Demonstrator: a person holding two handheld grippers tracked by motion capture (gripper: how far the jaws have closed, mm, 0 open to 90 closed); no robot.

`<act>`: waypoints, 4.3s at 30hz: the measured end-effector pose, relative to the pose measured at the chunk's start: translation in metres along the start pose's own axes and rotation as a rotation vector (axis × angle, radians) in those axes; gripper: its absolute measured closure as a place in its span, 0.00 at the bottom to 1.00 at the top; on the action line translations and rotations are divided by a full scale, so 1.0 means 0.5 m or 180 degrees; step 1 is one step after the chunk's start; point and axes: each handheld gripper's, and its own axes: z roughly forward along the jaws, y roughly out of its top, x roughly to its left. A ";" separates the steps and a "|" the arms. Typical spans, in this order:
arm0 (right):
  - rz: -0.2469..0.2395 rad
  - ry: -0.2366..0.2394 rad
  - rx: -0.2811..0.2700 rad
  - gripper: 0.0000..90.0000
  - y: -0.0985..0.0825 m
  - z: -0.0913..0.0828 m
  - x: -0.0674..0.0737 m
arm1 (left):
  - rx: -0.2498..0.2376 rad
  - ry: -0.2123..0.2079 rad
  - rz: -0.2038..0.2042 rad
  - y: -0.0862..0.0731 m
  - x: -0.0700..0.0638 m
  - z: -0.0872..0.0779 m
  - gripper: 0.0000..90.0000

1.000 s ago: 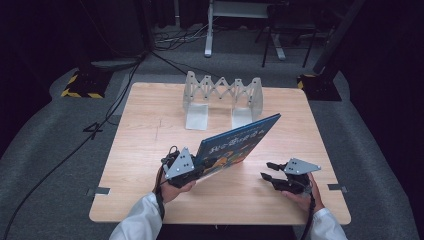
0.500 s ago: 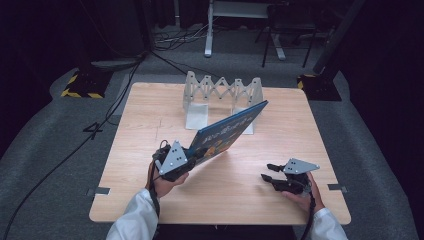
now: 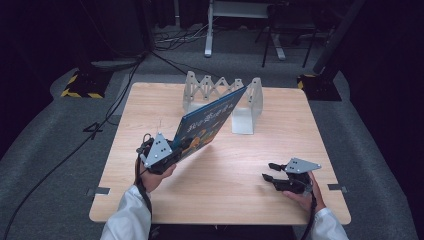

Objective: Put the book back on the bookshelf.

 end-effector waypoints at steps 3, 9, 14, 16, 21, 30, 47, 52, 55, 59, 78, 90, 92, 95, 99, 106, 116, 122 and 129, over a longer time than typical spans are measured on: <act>0.0058 0.0061 -0.0037 0.43 0.001 -0.004 -0.002 | -0.0010 0.0041 -0.0058 -0.003 0.010 -0.003 0.92; 0.0050 0.0083 0.0037 0.36 0.000 -0.008 0.004 | 0.0015 0.0112 -0.0116 -0.007 0.029 -0.001 0.92; 0.0067 0.0044 0.0095 0.36 -0.014 -0.015 -0.001 | 0.0027 0.0211 -0.0164 -0.007 0.045 -0.001 0.92; 0.0093 0.0016 0.0078 0.37 -0.015 -0.019 -0.006 | 0.0021 0.0261 -0.0160 -0.006 0.051 -0.001 0.92; 0.0101 0.0017 0.0044 0.38 -0.014 -0.020 -0.008 | 0.0018 0.0322 -0.0161 -0.001 0.062 0.008 0.92; 0.0030 0.0044 0.0095 0.39 -0.014 -0.015 -0.004 | 0.0054 0.0407 -0.0173 0.006 0.088 0.043 0.92; -0.0021 0.0079 0.0126 0.41 -0.014 -0.012 -0.004 | -0.0053 0.0525 -0.0435 -0.002 0.139 0.115 0.92; -0.0026 0.0093 0.0161 0.41 -0.016 -0.009 -0.004 | 0.0021 0.0499 -0.0488 -0.016 0.141 0.120 0.92; -0.0025 0.0089 0.0197 0.41 -0.016 -0.006 -0.003 | 0.0035 0.0507 -0.0511 -0.026 0.141 0.121 0.92; -0.0034 0.0119 0.0224 0.41 -0.016 -0.001 -0.001 | 0.0057 0.0513 -0.0546 -0.030 0.143 0.123 0.92; -0.0071 0.0167 0.0318 0.40 -0.019 0.010 0.003 | 0.0103 0.0609 -0.0687 -0.051 0.146 0.157 0.92; -0.0071 0.0162 0.0307 0.40 -0.022 0.007 0.001 | 0.0099 0.0919 -0.0723 -0.061 0.124 0.194 0.92; -0.0064 0.0160 0.0310 0.40 -0.022 0.007 0.001 | 0.0088 0.0929 -0.0744 -0.060 0.124 0.196 0.92; -0.0063 0.0170 0.0316 0.40 -0.022 0.007 0.001 | 0.0106 0.0926 -0.0802 -0.058 0.132 0.200 0.92; -0.0056 0.0176 0.0334 0.39 -0.022 0.009 0.001 | 0.0123 0.0931 -0.0806 -0.057 0.135 0.206 0.92; -0.0067 0.0186 0.0357 0.40 -0.023 0.012 0.003 | 0.0178 0.0970 -0.0807 -0.051 0.143 0.220 0.92; -0.0067 0.0215 0.0361 0.39 -0.025 0.011 0.003 | 0.0200 0.1109 -0.0851 -0.044 0.140 0.242 0.92; -0.0087 0.0217 0.0380 0.39 -0.026 0.012 0.004 | 0.0212 0.1241 -0.0879 -0.045 0.143 0.243 0.91; -0.0086 0.0219 0.0383 0.39 -0.026 0.012 0.004 | 0.0186 0.1341 -0.0939 -0.045 0.145 0.245 0.91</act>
